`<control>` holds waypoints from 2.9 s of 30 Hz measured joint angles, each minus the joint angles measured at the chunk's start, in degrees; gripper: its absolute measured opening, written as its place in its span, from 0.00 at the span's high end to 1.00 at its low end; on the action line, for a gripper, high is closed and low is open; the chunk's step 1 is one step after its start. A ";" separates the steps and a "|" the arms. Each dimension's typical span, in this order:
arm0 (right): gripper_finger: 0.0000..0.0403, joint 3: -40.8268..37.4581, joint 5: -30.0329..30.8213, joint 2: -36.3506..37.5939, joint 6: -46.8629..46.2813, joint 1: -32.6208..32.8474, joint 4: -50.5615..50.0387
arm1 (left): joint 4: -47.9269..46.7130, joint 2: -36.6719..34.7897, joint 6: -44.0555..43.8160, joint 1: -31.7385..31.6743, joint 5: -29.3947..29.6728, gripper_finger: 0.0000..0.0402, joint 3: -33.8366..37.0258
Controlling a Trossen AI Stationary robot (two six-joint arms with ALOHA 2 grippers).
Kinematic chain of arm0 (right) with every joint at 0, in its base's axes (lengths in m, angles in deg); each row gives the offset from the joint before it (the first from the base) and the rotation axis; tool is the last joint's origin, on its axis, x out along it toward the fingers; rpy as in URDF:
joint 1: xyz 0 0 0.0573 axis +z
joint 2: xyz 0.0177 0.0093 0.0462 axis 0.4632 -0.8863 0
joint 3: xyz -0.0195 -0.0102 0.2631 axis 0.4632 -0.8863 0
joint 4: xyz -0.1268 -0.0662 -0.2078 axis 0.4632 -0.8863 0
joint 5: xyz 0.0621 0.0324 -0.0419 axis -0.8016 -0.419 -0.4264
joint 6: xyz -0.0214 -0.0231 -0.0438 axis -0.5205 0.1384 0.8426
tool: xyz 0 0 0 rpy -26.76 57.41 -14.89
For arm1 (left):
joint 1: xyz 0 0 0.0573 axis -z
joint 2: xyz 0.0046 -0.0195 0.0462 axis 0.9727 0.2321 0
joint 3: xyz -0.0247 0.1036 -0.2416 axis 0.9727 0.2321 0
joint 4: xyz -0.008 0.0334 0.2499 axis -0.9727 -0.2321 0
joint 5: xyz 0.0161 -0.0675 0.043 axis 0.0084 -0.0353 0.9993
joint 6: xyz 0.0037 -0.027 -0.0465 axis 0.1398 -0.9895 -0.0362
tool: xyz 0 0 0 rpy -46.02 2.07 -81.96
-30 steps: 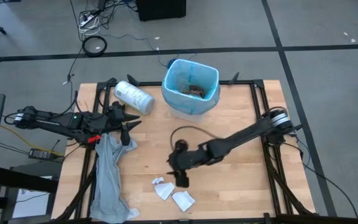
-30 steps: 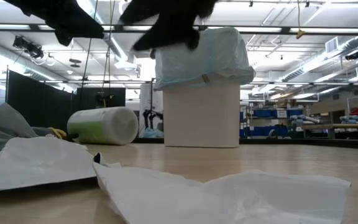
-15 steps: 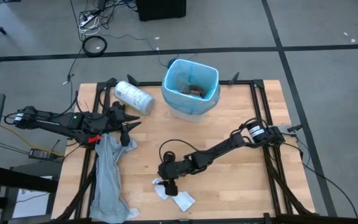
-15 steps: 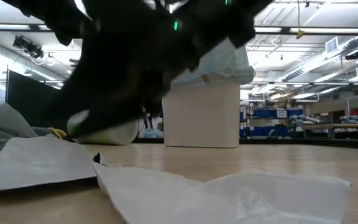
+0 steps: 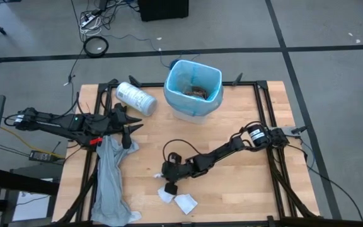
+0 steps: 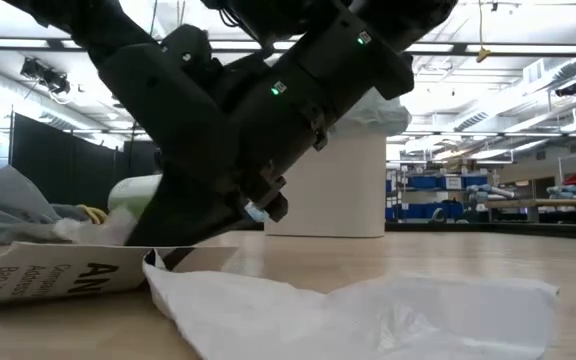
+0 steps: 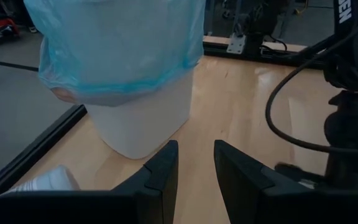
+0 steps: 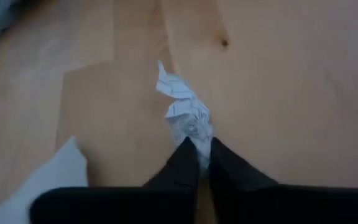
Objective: Place trash/remove bag and relplace
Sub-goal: Put the white paper into the trash bin
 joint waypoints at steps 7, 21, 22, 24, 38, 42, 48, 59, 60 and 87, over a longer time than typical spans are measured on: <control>0.99 -0.07 1.14 7.52 0.85 -1.14 -1.75 | 0.25 0.00 0.07 0.00 -0.04 0.72 0.00; 1.00 0.10 32.72 40.19 31.30 -8.58 -15.70 | 5.17 0.00 -0.09 0.00 -0.07 0.72 0.00; 1.00 0.10 33.13 41.86 32.55 -10.43 -16.51 | 5.62 0.00 -0.09 0.00 -0.07 0.72 0.00; 1.00 0.10 33.38 44.38 34.38 -14.40 -18.23 | 6.36 0.00 -0.09 0.00 -0.07 0.72 0.00; 0.79 0.04 17.26 46.90 34.24 -33.91 -29.10 | 6.87 0.00 -0.11 0.00 3.30 0.72 0.00; 0.62 0.05 13.90 46.77 34.33 -33.85 -30.80 | 6.87 0.00 -0.11 0.00 3.37 0.72 0.00; 0.37 0.06 13.39 46.85 32.04 -32.06 -31.17 | 6.85 0.00 -0.11 0.00 3.46 0.72 0.00; 0.39 -1.58 -14.53 38.74 8.78 -11.14 -29.47 | 5.89 0.04 -0.07 0.00 3.61 0.72 0.00; 0.40 -1.56 -13.91 37.29 8.72 -8.60 -28.86 | 5.77 0.05 -0.06 0.00 3.61 0.72 0.00; 0.30 0.60 -6.59 1.43 18.65 6.01 -10.50 | -1.43 0.04 -0.11 0.00 2.54 0.72 0.00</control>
